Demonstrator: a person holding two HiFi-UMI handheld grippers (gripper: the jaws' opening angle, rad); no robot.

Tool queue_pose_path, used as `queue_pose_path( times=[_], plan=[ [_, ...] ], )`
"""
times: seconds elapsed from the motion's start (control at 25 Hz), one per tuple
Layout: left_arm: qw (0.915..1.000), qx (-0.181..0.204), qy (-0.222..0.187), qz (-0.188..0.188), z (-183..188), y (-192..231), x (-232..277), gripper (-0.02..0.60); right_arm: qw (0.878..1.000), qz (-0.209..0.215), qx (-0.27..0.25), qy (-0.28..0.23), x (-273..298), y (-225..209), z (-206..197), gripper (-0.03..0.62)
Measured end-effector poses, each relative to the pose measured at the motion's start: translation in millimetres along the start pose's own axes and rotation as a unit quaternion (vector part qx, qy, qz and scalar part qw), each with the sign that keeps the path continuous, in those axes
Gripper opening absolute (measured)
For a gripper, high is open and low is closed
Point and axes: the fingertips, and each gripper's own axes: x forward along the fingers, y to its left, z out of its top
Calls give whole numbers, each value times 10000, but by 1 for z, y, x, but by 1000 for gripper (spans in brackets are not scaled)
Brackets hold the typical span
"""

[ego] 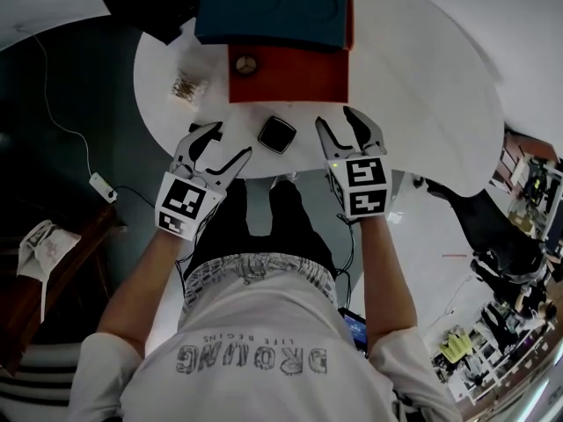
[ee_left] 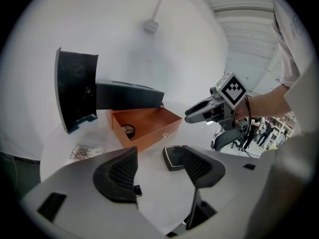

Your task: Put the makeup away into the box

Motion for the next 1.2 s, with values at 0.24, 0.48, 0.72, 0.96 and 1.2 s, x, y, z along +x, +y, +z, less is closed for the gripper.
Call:
queue_pose_path(
  times=[0.24, 0.48, 0.72, 0.96, 1.2],
  plan=[
    [9999, 43, 88, -123, -4, -21, 23, 296, 9999, -23, 144, 47, -8, -18, -23, 227],
    [9995, 105, 251, -156, -8, -36, 47, 298, 9996, 40, 280, 82, -11, -28, -41, 227],
    [9982, 134, 555, -156, -20, -46, 68, 307, 9991, 74, 403, 94, -12, -38, -52, 227],
    [9969, 169, 762, -57, -28, -49, 80, 316, 9986, 120, 493, 134, -11, -43, -62, 227],
    [9947, 228, 997, 126, -33, -48, 92, 331, 9983, 157, 532, 167, -9, -52, -68, 227]
  ],
)
